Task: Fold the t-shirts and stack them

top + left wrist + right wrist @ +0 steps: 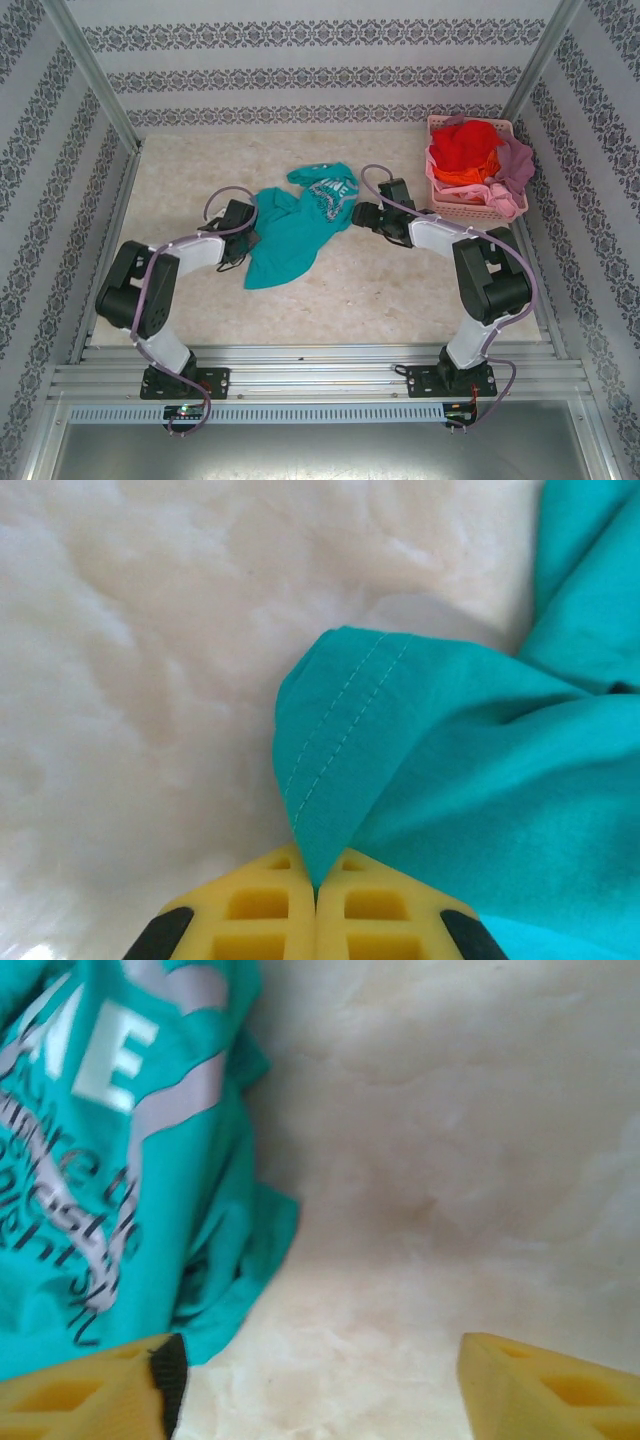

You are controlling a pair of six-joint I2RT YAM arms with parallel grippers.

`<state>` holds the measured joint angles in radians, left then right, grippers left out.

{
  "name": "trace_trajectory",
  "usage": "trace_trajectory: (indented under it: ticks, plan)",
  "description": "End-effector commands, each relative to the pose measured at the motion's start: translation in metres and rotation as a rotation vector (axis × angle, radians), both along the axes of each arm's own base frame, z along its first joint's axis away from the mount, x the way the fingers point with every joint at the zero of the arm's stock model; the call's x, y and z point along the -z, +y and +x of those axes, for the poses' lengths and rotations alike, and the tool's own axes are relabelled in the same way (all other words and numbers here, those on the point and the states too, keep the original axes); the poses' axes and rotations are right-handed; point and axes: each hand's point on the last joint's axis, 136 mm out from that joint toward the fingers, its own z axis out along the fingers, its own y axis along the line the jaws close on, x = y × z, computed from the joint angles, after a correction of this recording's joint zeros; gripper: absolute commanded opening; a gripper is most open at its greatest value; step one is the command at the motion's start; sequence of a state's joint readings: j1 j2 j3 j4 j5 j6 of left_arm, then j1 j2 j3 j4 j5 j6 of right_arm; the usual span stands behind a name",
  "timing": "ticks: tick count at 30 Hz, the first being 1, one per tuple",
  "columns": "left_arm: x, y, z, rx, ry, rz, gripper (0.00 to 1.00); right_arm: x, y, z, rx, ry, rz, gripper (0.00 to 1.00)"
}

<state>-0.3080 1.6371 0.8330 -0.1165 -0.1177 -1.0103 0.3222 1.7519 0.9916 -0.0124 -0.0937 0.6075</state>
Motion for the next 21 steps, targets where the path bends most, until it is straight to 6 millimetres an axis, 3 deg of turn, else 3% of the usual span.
trace_trajectory:
  ticks: [1, 7, 11, 15, 21]
  plan:
    - [-0.019, 0.015, 0.0, -0.022, -0.088, 0.045, 0.0, -0.009, 0.011, 0.009, -0.022, -0.047, 0.029, 0.66]
    - [-0.013, 0.016, -0.013, -0.014, -0.07, -0.006, 0.0, -0.005, 0.043, 0.016, -0.096, -0.052, 0.05, 0.52]
    - [-0.005, 0.012, -0.014, -0.008, -0.052, -0.028, 0.0, 0.009, 0.058, 0.012, -0.125, -0.018, 0.047, 0.42]
    - [-0.001, 0.015, -0.019, -0.026, -0.049, -0.03, 0.0, 0.02, 0.061, 0.017, -0.134, 0.003, 0.038, 0.34]
    - [0.011, 0.023, -0.031, -0.065, -0.012, -0.011, 0.0, 0.036, 0.064, 0.028, -0.141, 0.03, 0.029, 0.3]
